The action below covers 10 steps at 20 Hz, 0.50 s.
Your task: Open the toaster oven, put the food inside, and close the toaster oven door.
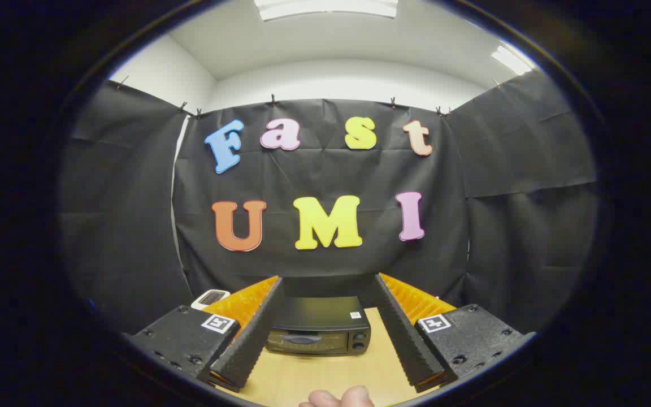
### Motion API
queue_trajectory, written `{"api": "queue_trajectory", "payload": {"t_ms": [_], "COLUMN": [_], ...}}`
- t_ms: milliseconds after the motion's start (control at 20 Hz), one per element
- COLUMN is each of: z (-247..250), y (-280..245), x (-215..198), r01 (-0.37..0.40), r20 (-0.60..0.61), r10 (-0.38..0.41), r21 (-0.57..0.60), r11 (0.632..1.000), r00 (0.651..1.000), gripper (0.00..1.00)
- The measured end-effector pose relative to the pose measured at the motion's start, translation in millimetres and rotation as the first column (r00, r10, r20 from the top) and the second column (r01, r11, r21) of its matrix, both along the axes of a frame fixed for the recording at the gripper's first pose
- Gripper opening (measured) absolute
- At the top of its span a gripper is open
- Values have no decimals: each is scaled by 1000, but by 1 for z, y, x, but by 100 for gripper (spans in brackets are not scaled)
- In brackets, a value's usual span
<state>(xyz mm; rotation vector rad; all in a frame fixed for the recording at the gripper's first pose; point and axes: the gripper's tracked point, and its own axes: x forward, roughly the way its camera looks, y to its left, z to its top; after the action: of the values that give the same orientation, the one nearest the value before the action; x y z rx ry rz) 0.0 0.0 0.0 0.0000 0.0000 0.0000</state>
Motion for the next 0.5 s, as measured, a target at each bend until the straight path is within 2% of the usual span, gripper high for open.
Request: {"api": "queue_trajectory", "payload": {"t_ms": [500], "z": [-3], "y": [-9], "x": [9], "r01": [15], "r20": [-15], "r10": [-15], "r21": [9], "r11": [1000], "r00": [1000], "gripper": [100]}}
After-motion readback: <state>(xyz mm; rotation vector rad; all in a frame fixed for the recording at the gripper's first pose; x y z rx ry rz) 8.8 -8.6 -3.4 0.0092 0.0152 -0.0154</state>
